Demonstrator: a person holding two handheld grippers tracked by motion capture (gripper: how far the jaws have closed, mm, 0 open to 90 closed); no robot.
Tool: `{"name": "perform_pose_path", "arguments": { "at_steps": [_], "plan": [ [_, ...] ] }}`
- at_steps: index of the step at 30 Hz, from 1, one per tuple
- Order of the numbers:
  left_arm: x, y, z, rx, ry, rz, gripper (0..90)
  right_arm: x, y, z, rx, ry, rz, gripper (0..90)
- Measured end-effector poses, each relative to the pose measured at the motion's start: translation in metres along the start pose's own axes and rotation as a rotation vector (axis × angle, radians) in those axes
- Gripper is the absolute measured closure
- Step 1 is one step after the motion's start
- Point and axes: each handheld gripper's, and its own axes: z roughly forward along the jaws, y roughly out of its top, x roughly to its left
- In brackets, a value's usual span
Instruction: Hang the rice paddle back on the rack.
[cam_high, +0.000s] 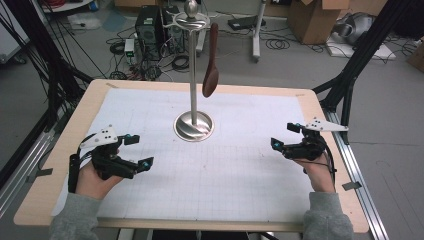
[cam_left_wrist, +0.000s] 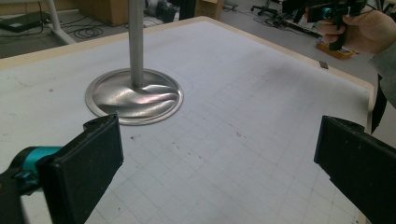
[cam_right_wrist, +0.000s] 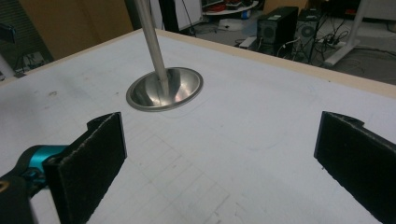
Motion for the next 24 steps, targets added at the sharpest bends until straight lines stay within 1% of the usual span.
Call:
{"name": "perform_pose_path", "arguments": {
  "at_steps": [2,4,7,10,13,16,18,20,22,24],
  "plan": [
    [0.000,0.000,0.001,0.000,-0.002,-0.001,1.8,-0.001,-0.003,-0.002,0.003,0.000,0.001,0.9],
    [-0.002,0.001,0.002,-0.002,-0.014,-0.008,1.8,-0.002,-0.007,-0.004,0.004,-0.002,0.006,0.9],
    [-0.004,0.002,0.003,-0.004,-0.023,0.001,1.8,-0.004,-0.010,-0.006,0.006,-0.008,0.010,0.9],
    [-0.004,0.002,0.003,-0.004,-0.022,0.001,1.8,-0.006,-0.013,-0.010,0.003,-0.014,0.015,1.0],
    [-0.003,0.001,0.003,-0.001,-0.018,-0.005,1.8,-0.007,-0.017,-0.014,0.014,-0.019,0.019,0.9],
    [-0.002,0.001,0.003,0.000,-0.016,-0.002,1.8,-0.009,-0.023,-0.016,0.027,-0.027,0.021,1.0],
    [-0.003,0.001,0.004,0.003,-0.018,0.000,1.8,-0.010,-0.027,-0.018,0.024,-0.018,0.026,1.0],
    [-0.003,0.001,0.005,0.007,-0.016,0.002,1.8,-0.012,-0.029,-0.018,0.029,-0.024,0.020,1.0],
    [-0.003,0.001,0.006,0.010,-0.016,0.005,1.8,-0.012,-0.029,-0.019,0.018,-0.023,0.032,0.9],
    [-0.003,0.001,0.005,0.006,-0.012,0.005,1.7,-0.011,-0.028,-0.021,0.009,-0.012,0.027,1.0]
  ]
}}
